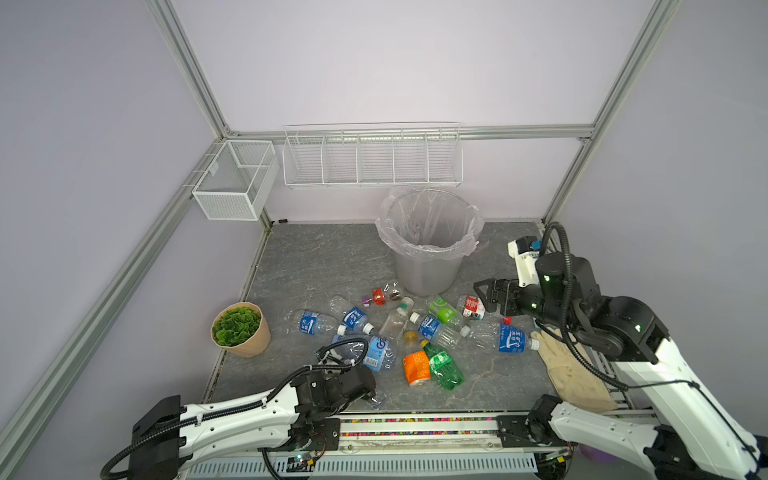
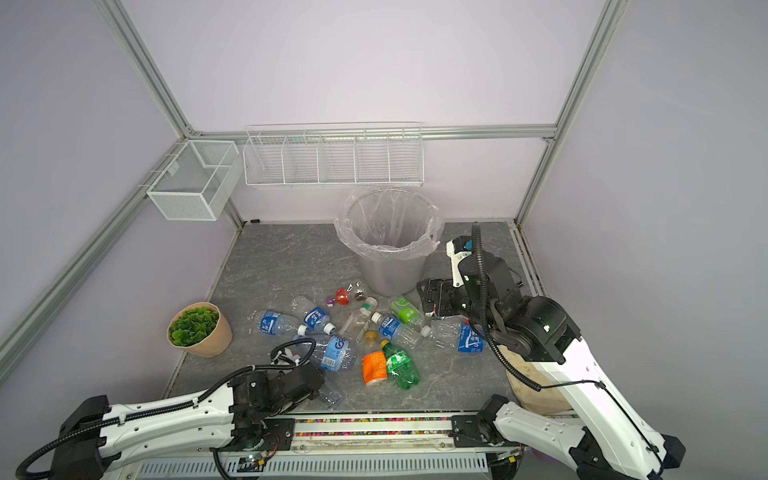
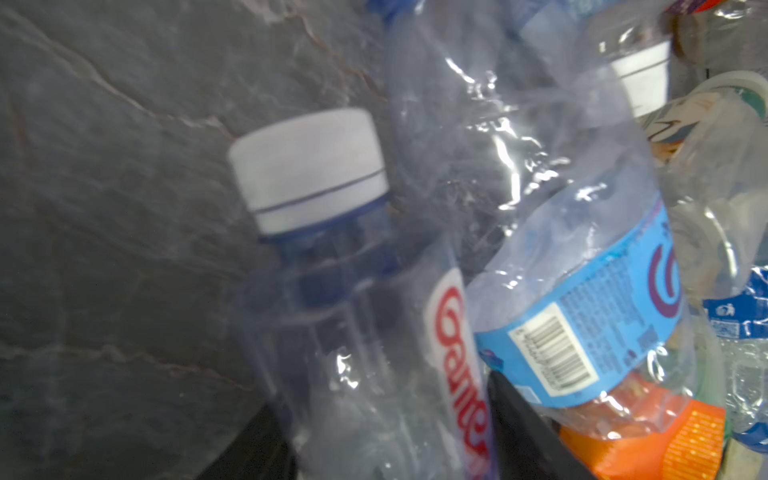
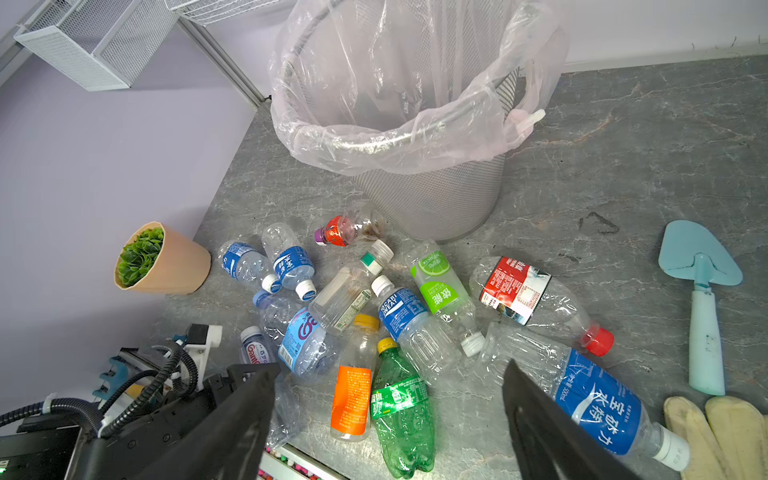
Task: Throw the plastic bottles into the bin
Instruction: 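Close the left gripper on the clear bottle with white cap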
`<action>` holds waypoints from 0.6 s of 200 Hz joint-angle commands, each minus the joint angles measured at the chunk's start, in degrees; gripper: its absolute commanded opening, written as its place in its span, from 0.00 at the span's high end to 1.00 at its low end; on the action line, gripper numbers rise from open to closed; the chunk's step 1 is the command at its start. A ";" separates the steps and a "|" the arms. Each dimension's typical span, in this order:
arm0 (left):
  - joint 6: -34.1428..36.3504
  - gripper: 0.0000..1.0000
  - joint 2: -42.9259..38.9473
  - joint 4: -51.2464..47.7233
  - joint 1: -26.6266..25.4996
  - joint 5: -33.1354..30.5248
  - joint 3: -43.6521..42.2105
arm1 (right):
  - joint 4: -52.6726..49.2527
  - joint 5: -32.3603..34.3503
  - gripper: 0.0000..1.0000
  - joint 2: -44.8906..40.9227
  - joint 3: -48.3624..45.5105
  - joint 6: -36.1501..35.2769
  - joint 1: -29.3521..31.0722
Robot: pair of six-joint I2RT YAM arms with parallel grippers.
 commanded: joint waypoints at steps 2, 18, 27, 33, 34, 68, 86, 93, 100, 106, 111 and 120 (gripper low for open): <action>-2.77 0.46 0.09 2.62 -0.32 -0.42 -2.39 | 0.83 -0.10 0.12 -1.15 -0.65 1.24 -0.41; -2.83 0.52 -0.17 2.20 -0.41 -0.60 -2.29 | 0.74 0.05 0.12 -1.53 -0.65 1.33 -0.51; -2.66 0.55 -0.54 0.71 -0.58 -1.34 -1.32 | 0.73 0.16 0.12 -1.89 -0.73 1.42 -0.51; -2.42 0.56 -0.90 -0.82 -0.78 -2.14 -0.16 | 0.74 0.21 0.12 -2.06 -0.82 1.45 -0.51; -2.35 0.57 -0.98 -1.16 -0.77 -2.27 0.14 | 0.74 0.23 0.12 -2.12 -0.78 1.44 -0.55; 0.07 0.65 -4.23 -11.20 -0.95 -7.44 8.67 | 0.66 -0.26 0.12 -3.03 -1.47 1.52 -0.51; 1.67 0.67 -5.79 -14.74 -0.94 -9.82 13.13 | 0.65 -1.31 0.12 -3.75 -2.23 0.85 -0.51; 2.28 0.68 -5.90 -15.98 -0.94 -10.84 14.95 | 0.67 -1.90 0.12 -4.13 -2.67 0.73 -0.51; 3.12 0.68 -5.88 -16.93 -0.94 -11.68 16.96 | 0.70 -2.44 0.12 -4.65 -3.26 0.72 -0.51; 3.93 0.68 -5.63 -17.56 -0.94 -12.32 18.69 | 0.66 -2.90 0.12 -5.13 -3.97 0.72 -0.49; 4.56 0.68 -5.32 -18.10 -0.95 -12.91 20.19 | 0.73 -3.39 0.12 -5.49 -4.61 0.69 -0.56; 5.91 0.68 -4.49 -18.86 -0.94 -13.89 22.99 | 0.76 -4.01 0.12 -6.35 -5.96 0.72 -0.56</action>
